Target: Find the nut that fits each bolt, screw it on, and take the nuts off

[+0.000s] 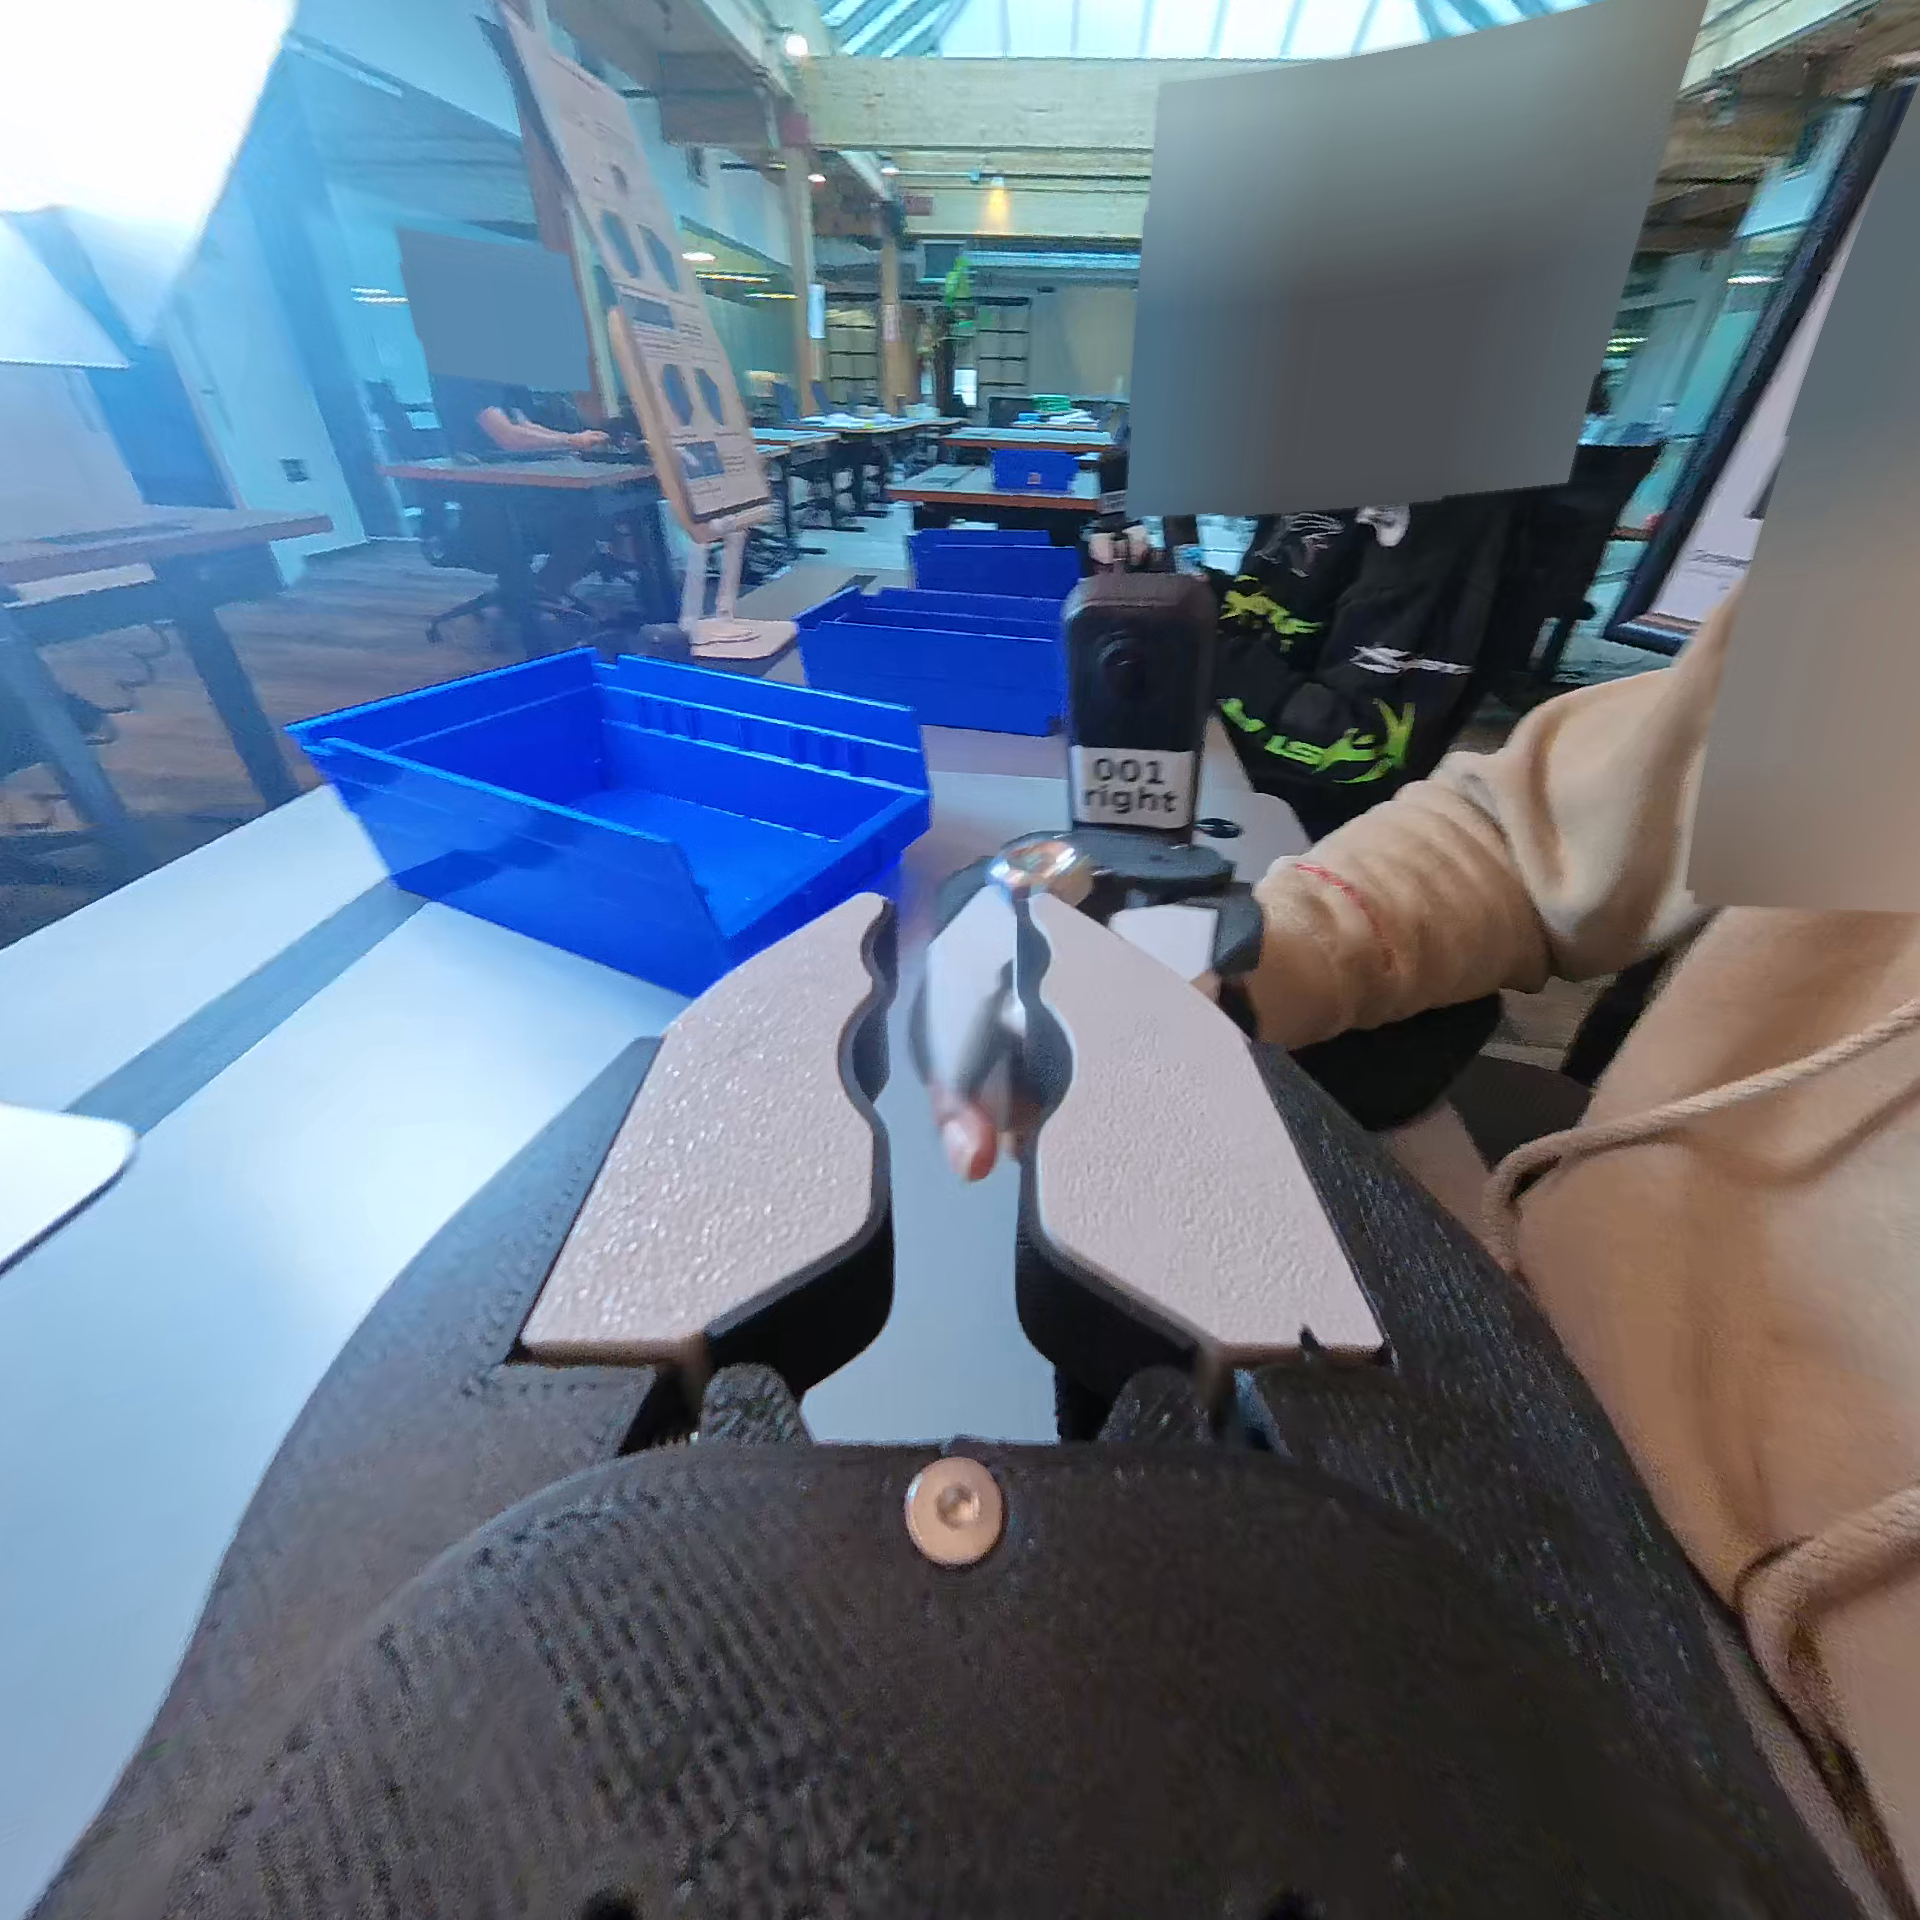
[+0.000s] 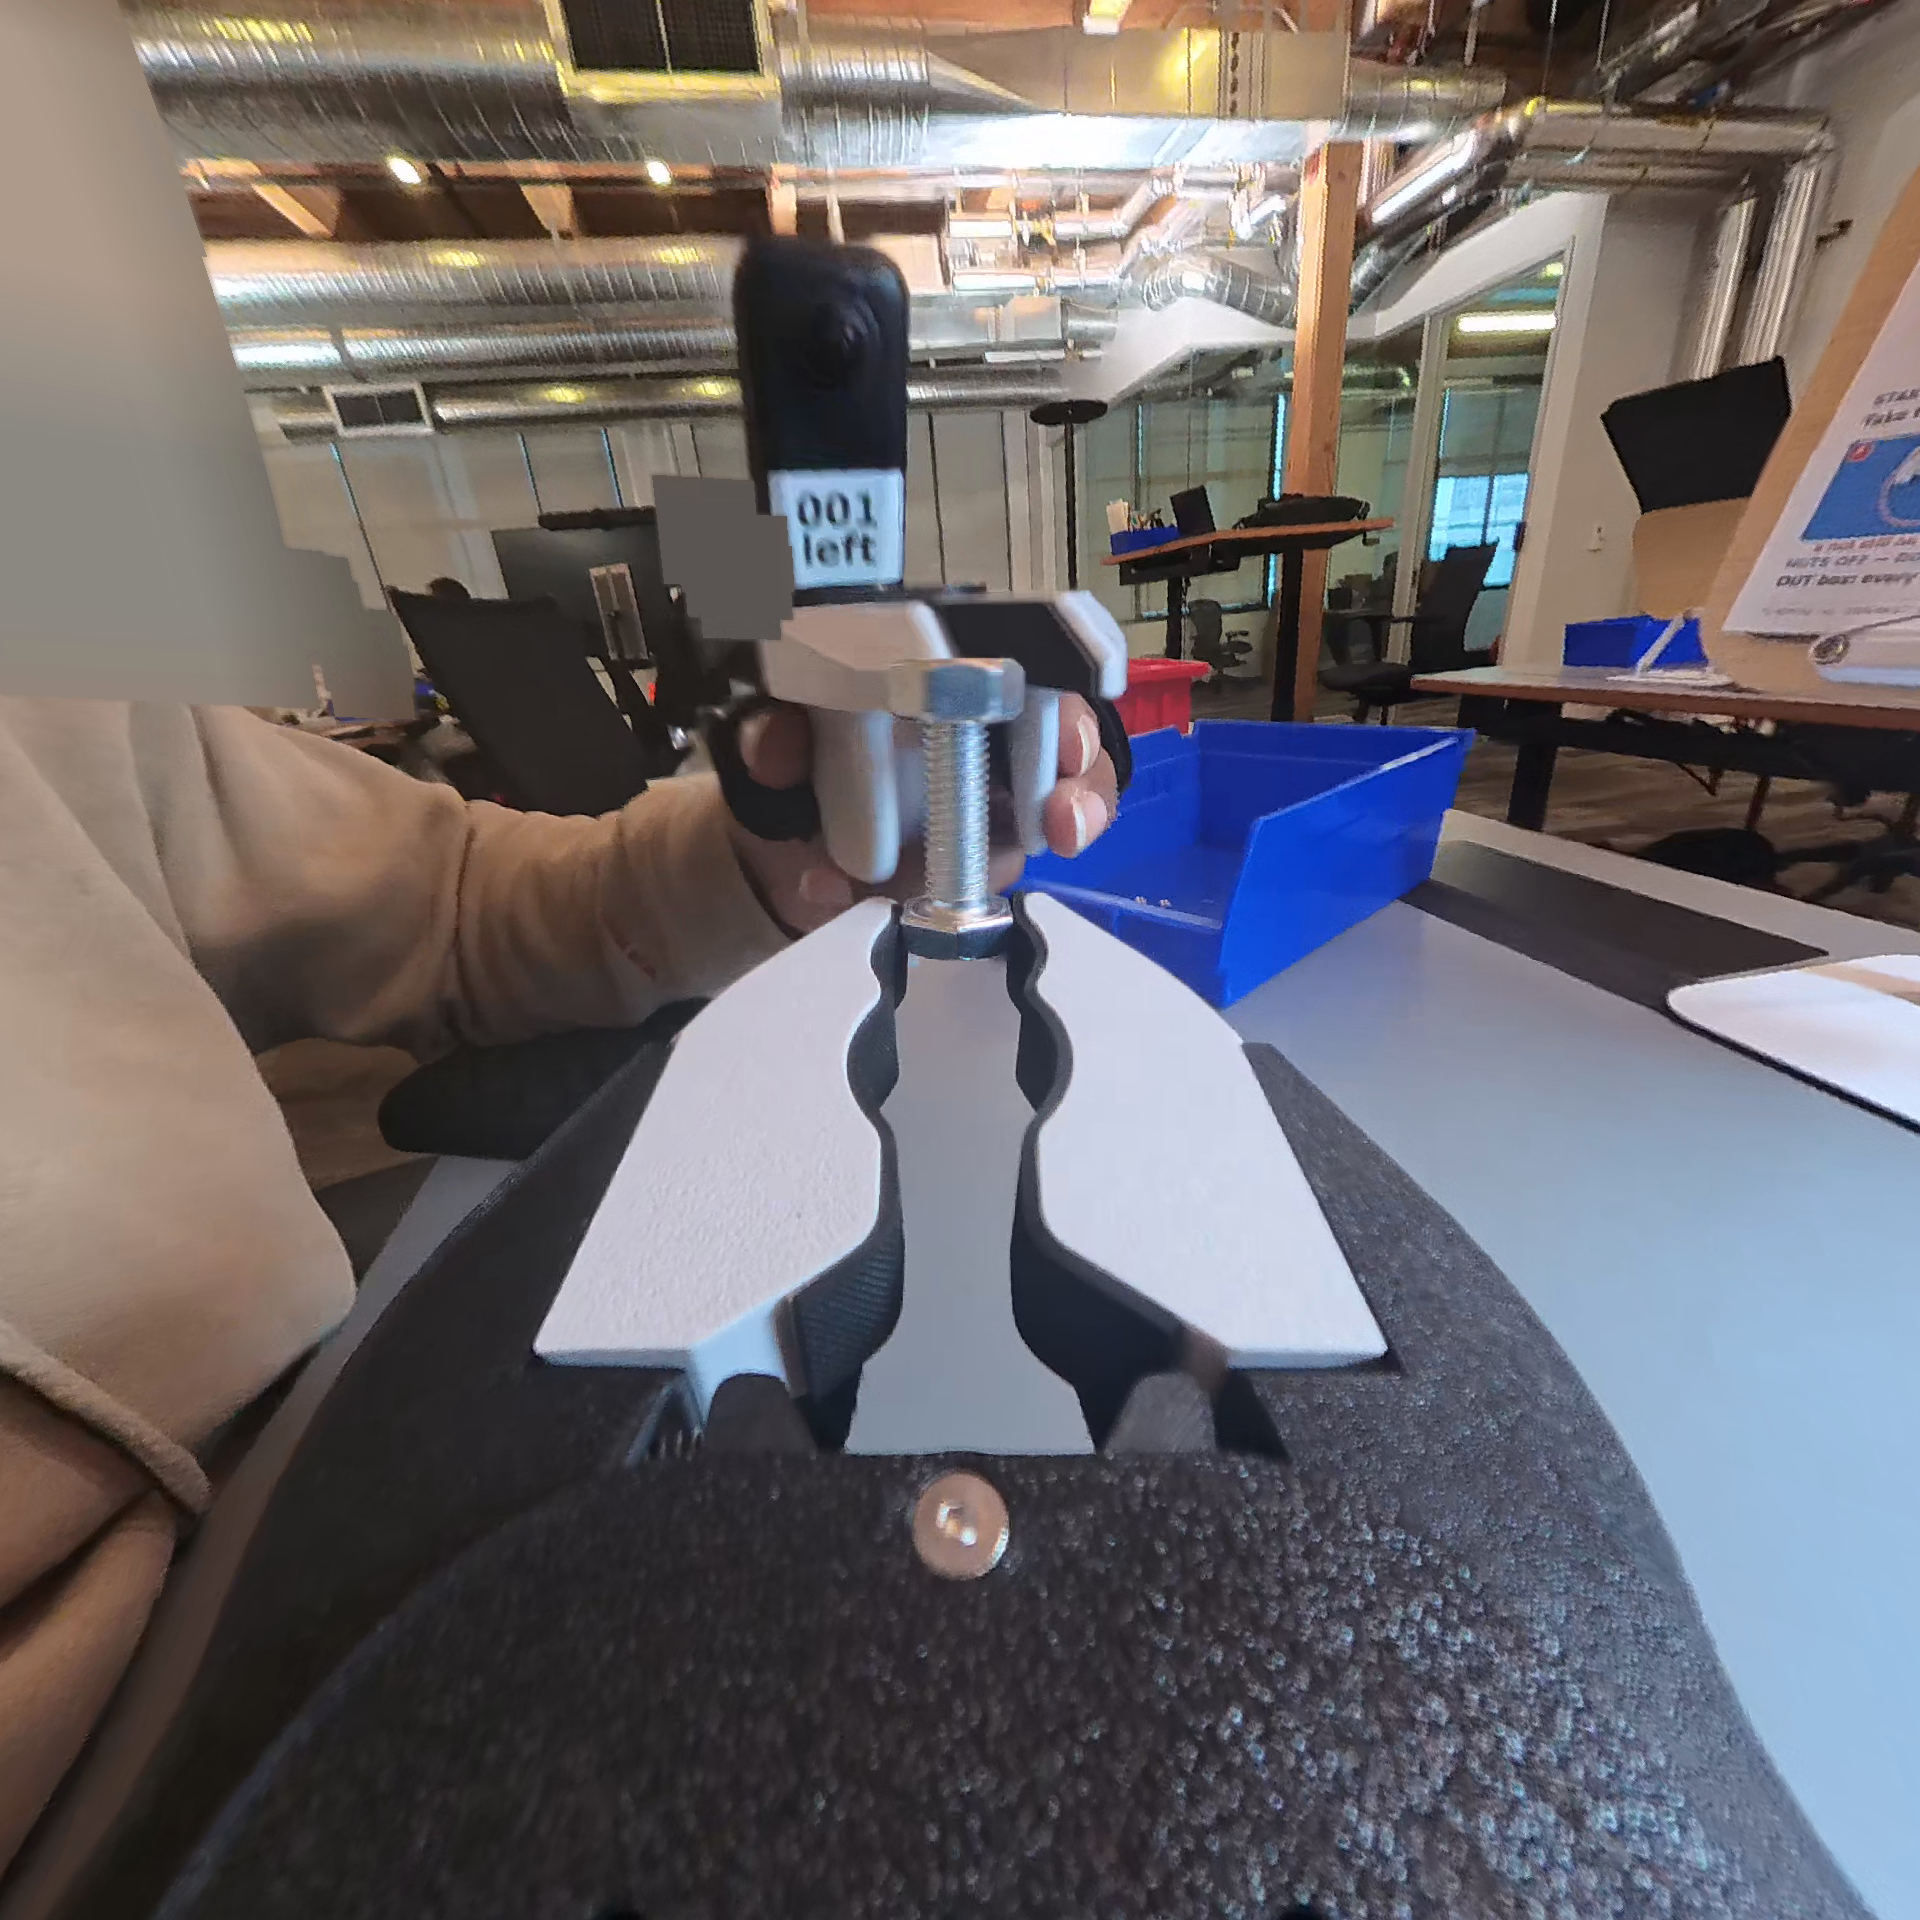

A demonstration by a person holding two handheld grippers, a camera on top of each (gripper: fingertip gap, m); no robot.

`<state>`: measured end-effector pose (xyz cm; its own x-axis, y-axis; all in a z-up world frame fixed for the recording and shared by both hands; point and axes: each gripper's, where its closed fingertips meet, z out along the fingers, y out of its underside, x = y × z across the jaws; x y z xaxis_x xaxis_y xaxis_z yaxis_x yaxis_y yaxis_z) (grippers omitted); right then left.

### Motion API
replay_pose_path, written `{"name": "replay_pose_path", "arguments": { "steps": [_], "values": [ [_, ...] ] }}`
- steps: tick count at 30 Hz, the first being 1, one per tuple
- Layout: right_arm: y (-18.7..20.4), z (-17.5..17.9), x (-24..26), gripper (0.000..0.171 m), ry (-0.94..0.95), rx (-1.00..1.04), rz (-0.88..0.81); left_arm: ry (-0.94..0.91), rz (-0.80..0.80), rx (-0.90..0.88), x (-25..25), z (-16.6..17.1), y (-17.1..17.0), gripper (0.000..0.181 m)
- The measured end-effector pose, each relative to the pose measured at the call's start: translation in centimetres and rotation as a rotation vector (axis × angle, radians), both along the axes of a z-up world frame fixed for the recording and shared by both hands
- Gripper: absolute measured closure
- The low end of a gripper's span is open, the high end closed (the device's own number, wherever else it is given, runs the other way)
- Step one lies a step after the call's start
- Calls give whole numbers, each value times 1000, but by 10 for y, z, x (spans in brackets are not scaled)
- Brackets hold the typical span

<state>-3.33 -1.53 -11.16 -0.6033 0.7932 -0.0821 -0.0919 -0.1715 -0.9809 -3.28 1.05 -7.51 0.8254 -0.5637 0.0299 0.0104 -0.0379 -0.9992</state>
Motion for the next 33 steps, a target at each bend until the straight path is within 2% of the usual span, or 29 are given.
{"name": "replay_pose_path", "arguments": {
  "steps": [3, 7, 11, 12, 14, 20, 23, 24, 25, 28, 33],
  "values": [
    [4, 10, 3, 153, 31, -30, 3, -29, 46, 9, -13, 1, 1, 164],
    [8, 3, -3, 153, -5, -25, -24, -24, -7, 29, 4, 5, -2, 154],
    [4, 1, -4, 153, -8, -8, -21, -8, 21, 23, 5, 1, 4, 152],
    [5, 3, -2, 153, 4, -20, -13, -27, 52, 18, -3, 2, 6, 162],
    [7, 9, 1, 153, 30, -36, -7, -47, 101, 17, -18, 1, 7, 166],
    [11, 2, -6, 153, -11, -26, -43, -30, 22, 39, 6, 4, 3, 151],
    [7, 2, -6, 153, -7, -11, -34, 2, 62, 33, 4, -1, 8, 148],
    [7, 4, -4, 153, 2, -21, -30, -25, 73, 28, -1, 0, 8, 154],
    [8, 7, -2, 153, 17, -35, -21, -48, 137, 21, -15, 0, 11, 171],
    [12, 13, 0, 153, 36, -38, -31, -106, 130, 7, -24, -1, 10, 163],
    [11, 4, -7, 153, -5, -17, -48, -54, 27, 57, 10, 7, 5, 150]
  ]
}}
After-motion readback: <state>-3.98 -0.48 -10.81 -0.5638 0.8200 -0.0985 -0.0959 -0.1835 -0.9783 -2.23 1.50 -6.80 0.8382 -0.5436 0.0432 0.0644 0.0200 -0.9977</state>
